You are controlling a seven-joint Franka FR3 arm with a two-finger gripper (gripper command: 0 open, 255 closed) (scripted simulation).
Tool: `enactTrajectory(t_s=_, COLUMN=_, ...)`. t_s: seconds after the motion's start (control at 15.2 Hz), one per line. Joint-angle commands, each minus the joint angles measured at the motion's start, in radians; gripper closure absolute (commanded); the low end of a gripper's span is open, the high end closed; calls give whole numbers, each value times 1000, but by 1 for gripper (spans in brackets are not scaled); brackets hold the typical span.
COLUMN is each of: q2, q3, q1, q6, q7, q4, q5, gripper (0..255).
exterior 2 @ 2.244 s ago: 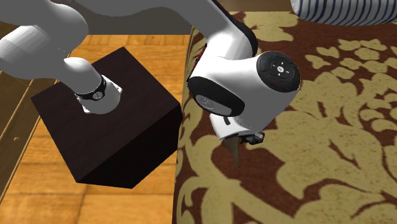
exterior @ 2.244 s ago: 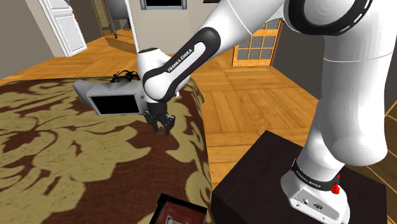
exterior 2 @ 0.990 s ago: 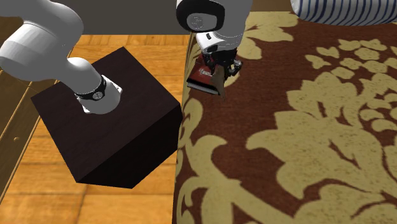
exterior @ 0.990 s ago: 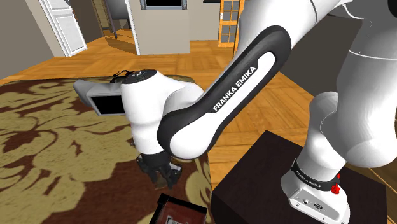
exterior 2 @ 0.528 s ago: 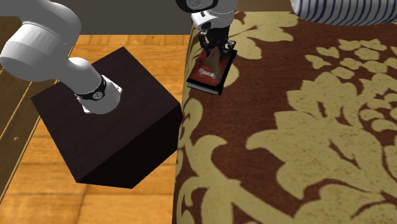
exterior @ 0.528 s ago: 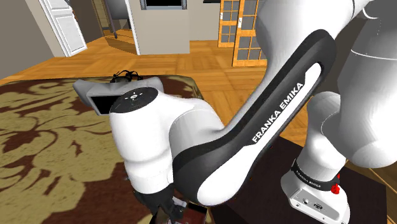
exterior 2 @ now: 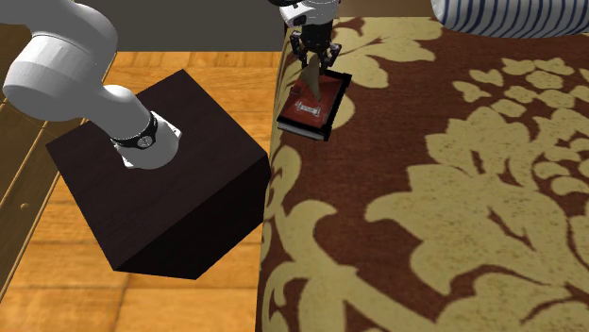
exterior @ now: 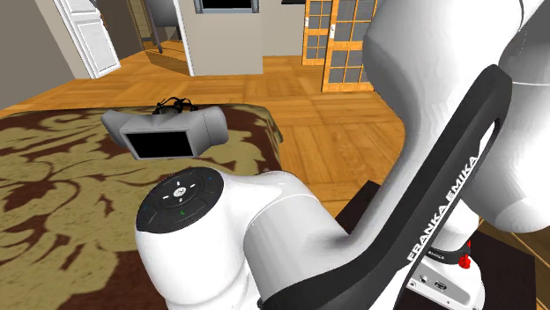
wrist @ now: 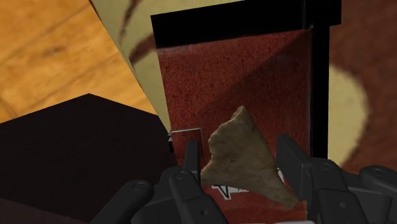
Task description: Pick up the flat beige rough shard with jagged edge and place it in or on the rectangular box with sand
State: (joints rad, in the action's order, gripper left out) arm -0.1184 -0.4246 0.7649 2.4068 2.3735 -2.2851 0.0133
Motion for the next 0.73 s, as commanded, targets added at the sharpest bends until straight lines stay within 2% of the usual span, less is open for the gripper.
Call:
enactTrajectory(t_s=0.0, q2=-22, q3=3, q1=2, q6=23, q7=9, q4=-3, q5=13, gripper=255)
enactTrajectory(t_s=0.66, q2=-137, q3=30, q1=22, q6=147, q7=59, q4=-21, q5=90, gripper=255)
